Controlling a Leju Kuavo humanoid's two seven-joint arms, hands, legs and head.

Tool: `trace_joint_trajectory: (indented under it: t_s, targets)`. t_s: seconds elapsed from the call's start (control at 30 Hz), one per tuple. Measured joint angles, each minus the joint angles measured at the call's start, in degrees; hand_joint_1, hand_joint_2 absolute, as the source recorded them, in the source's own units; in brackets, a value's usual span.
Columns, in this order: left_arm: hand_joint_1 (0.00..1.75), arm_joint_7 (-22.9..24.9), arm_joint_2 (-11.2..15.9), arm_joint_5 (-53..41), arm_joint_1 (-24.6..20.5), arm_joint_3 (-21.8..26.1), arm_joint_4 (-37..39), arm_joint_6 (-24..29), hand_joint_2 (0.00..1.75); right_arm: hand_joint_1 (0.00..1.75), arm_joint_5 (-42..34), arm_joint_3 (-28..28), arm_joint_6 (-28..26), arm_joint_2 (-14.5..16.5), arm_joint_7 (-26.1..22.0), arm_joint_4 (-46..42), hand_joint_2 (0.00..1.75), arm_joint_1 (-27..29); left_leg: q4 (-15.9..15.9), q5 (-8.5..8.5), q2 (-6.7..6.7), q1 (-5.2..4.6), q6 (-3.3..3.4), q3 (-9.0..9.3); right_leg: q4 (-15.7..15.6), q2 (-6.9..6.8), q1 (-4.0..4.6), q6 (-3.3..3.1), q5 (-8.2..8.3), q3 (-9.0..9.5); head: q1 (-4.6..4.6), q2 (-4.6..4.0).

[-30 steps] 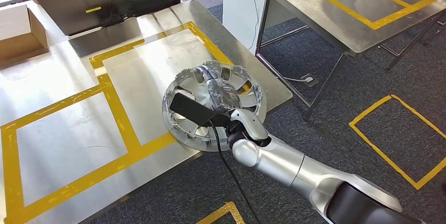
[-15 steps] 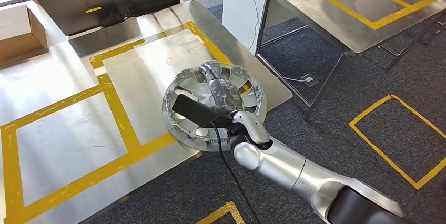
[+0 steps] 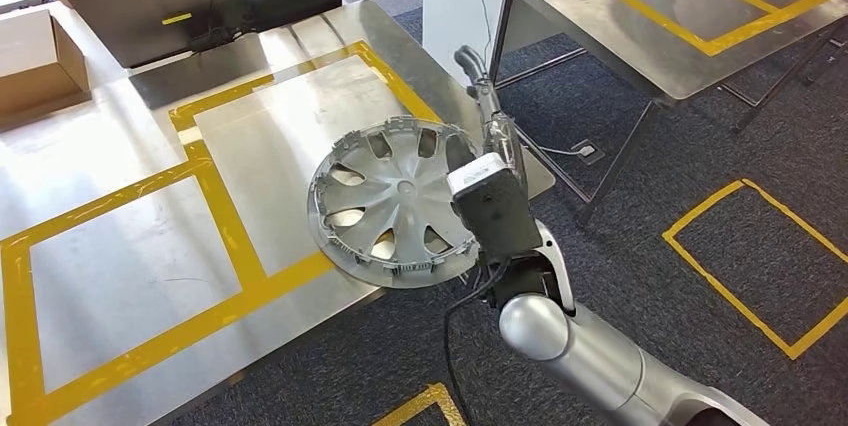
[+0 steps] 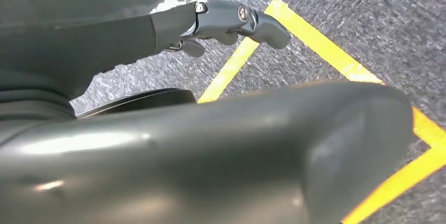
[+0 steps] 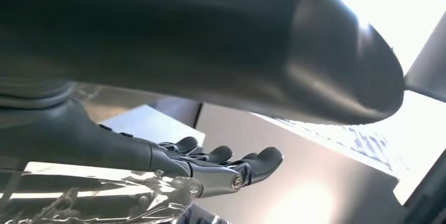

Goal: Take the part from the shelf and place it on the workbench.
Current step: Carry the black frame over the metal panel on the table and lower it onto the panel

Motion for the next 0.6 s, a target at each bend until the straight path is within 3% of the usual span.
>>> trace_joint_trajectory:
  t_s: [0.27, 0.6]
  targets:
    - [0.0, -2.4, 0.1, 2.0, 0.2, 1.9, 0.0, 0.3, 0.0, 0.0, 4.7, -2.8, -2.9, -3.2, -1.6, -17.0, 0.0, 4.0, 0.0, -0.01, 0.03, 0.0, 0.0, 0.06, 0.0, 0.04, 0.0, 0.0, 0.0, 0.05, 0.01, 0.0]
    - [0.0, -4.1, 0.2, 3.5, 0.2, 4.2, 0.0, 0.7, 0.0, 0.0, 3.2, -3.1, -4.6, -4.6, -7.3, -28.2, 0.0, 7.9, 0.0, -0.01, 0.04, 0.0, 0.0, 0.1, 0.0, 0.04, 0.0, 0.0, 0.0, 0.1, 0.01, 0.0]
